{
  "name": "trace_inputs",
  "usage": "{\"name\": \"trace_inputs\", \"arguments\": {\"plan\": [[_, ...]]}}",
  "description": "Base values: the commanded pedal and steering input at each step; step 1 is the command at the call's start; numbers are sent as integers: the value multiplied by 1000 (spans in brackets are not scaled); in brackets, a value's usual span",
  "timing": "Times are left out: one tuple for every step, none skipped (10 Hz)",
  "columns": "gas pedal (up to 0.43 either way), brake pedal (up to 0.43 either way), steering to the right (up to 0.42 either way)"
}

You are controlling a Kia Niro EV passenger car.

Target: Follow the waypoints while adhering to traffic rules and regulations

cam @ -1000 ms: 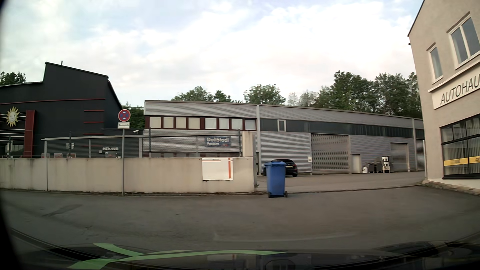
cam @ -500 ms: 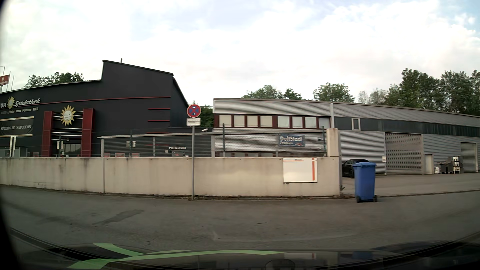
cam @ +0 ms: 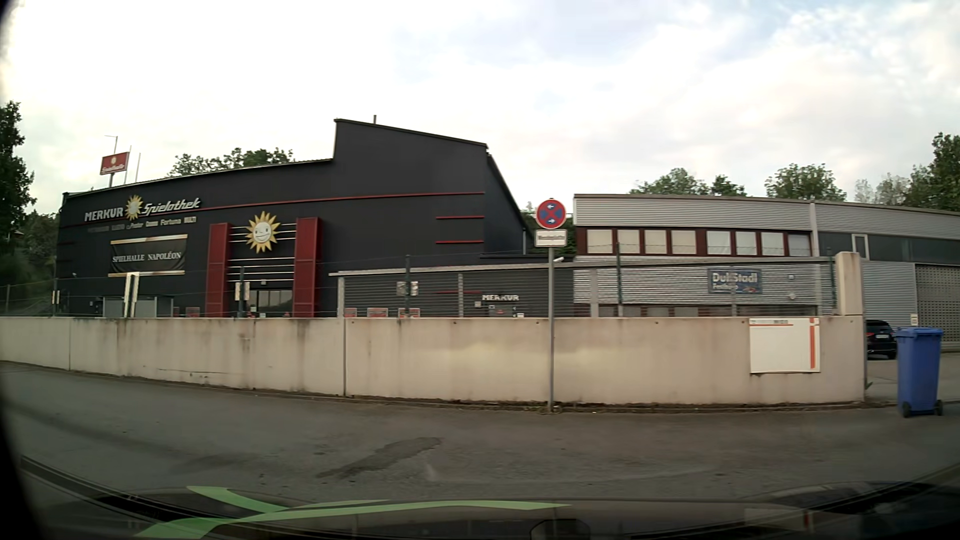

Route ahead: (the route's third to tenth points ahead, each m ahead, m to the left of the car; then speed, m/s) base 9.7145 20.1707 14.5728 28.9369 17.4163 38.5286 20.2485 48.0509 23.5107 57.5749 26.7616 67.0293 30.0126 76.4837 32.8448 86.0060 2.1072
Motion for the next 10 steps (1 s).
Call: {"name": "trace_inputs", "arguments": {"plan": [[87, 0, -885], [87, 0, -886], [98, 0, -888], [98, 0, -888], [98, 0, -888], [98, 0, -888], [98, 0, -888], [98, 0, -888], [98, 0, -886], [98, 0, -883]]}}
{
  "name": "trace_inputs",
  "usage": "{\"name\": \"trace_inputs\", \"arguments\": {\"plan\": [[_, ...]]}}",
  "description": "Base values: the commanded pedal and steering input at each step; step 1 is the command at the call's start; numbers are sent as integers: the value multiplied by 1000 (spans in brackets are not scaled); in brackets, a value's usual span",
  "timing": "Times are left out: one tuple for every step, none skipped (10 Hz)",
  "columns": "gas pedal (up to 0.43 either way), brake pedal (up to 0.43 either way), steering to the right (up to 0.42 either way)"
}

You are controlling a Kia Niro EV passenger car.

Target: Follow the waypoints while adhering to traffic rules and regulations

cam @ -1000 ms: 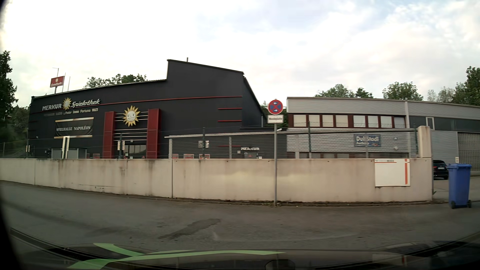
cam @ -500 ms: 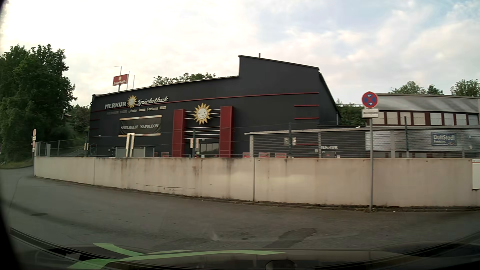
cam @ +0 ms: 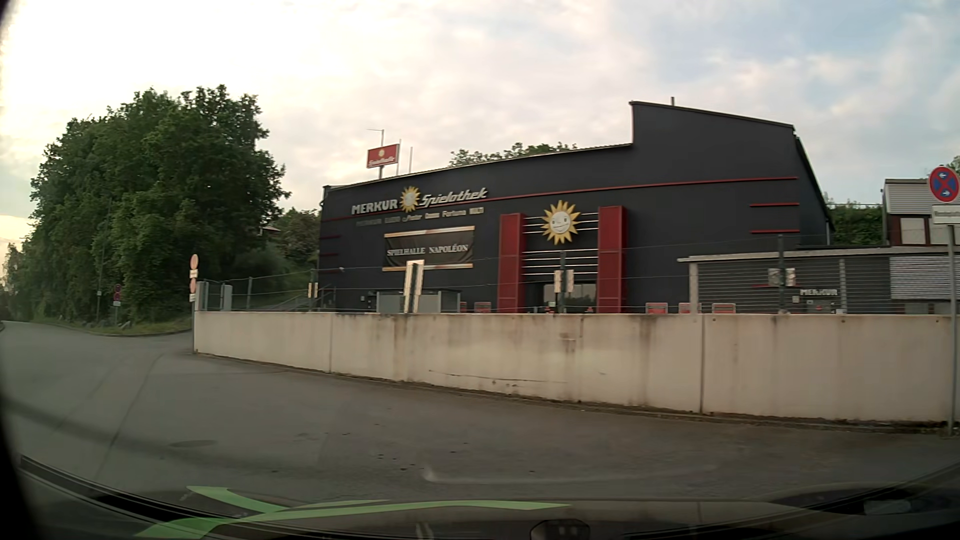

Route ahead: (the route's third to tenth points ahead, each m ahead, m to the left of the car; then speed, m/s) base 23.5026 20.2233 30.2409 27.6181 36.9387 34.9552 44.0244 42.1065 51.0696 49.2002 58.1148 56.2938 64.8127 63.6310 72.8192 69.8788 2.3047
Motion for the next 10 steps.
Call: {"name": "trace_inputs", "arguments": {"plan": [[98, 0, -879], [98, 0, -872], [98, 0, -859], [98, 0, -843], [98, 0, -825], [98, 0, -806], [67, 0, -775], [8, 0, -743], [0, 0, -697], [0, 0, -657]]}}
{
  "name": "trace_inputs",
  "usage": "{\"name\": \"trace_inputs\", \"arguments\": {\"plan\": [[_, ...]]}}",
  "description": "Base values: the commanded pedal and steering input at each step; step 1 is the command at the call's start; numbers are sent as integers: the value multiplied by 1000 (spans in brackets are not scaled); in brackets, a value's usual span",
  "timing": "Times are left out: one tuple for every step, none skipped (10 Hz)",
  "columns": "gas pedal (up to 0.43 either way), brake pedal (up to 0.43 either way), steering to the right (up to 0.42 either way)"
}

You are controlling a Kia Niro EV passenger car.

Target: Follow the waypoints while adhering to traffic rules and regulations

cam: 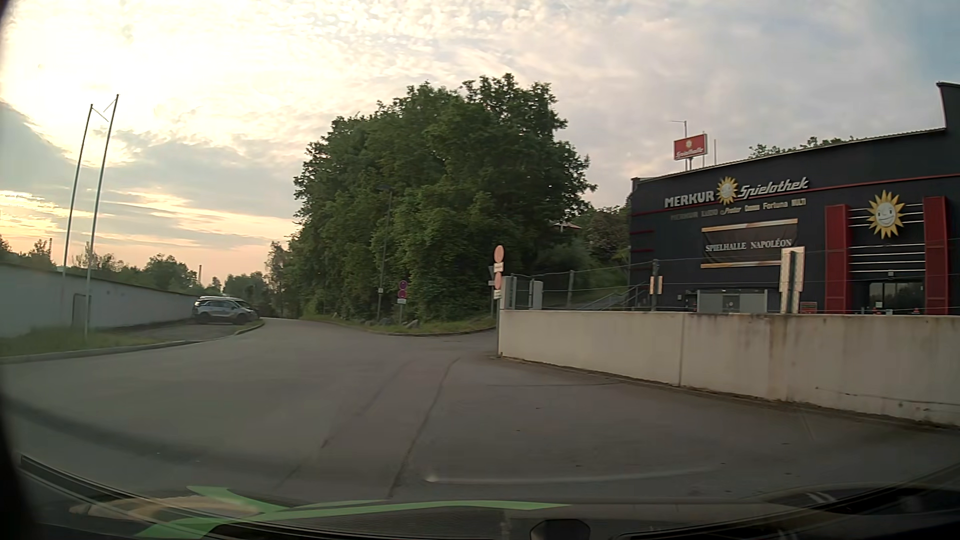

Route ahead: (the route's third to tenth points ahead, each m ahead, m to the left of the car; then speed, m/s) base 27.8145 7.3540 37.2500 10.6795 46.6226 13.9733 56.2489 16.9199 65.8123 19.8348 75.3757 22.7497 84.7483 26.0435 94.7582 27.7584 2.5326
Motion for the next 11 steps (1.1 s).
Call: {"name": "trace_inputs", "arguments": {"plan": [[0, 0, -594], [0, 0, -549], [0, 0, -495], [0, 0, -457], [0, 0, -406], [0, 0, -351], [0, 0, -305], [0, 0, -261], [0, 0, -220], [0, 0, -190], [0, 0, -154]]}}
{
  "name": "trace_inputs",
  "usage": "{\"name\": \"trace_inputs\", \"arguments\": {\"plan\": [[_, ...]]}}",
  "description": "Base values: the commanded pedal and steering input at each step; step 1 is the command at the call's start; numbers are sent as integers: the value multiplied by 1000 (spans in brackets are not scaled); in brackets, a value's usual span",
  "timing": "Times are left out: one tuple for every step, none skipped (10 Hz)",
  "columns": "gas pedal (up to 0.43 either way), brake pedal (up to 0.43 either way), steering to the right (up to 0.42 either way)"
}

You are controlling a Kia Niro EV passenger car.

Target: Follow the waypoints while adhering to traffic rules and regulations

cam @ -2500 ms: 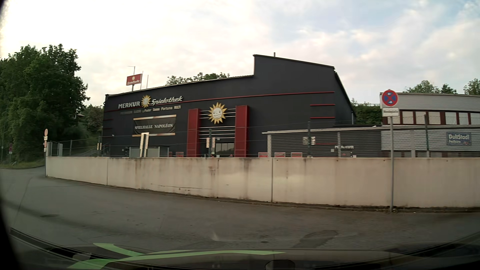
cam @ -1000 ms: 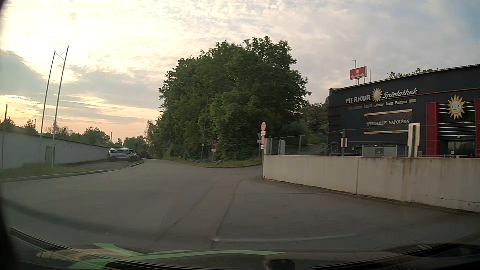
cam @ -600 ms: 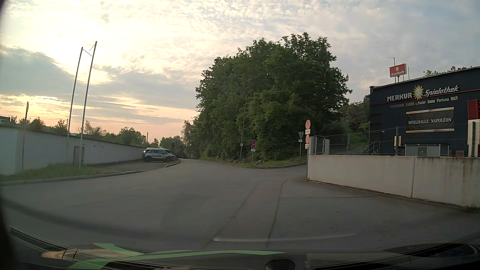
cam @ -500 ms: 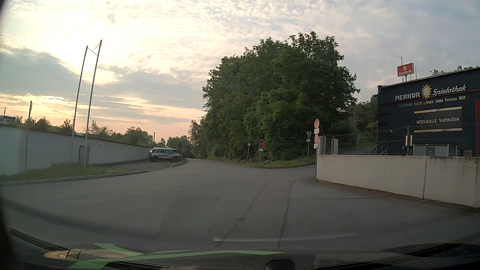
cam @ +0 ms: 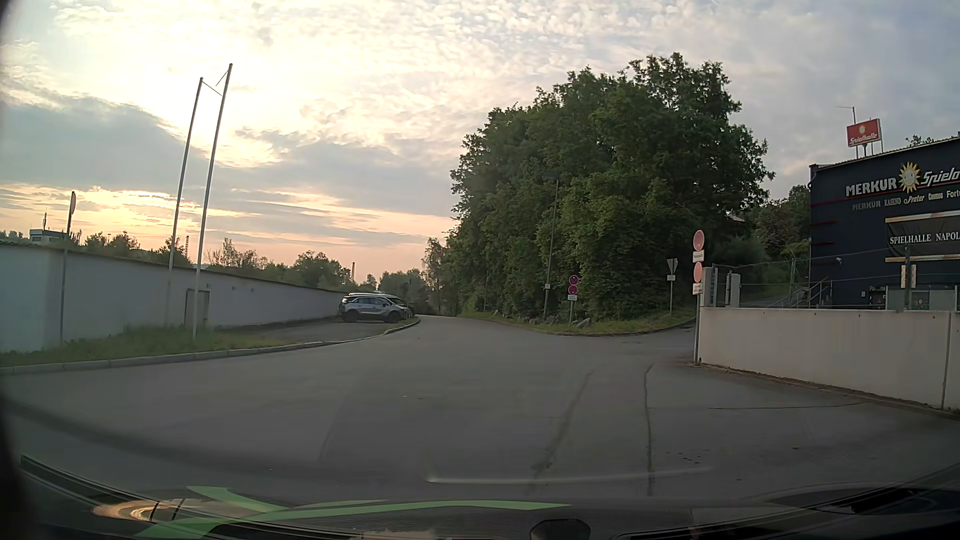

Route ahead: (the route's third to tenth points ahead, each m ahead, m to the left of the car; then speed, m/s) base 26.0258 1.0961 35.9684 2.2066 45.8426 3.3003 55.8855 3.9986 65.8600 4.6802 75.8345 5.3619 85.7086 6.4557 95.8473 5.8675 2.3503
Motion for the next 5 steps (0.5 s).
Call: {"name": "trace_inputs", "arguments": {"plan": [[0, 0, -126], [0, 0, -117], [20, 0, -117], [59, 0, -114], [79, 0, -104]]}}
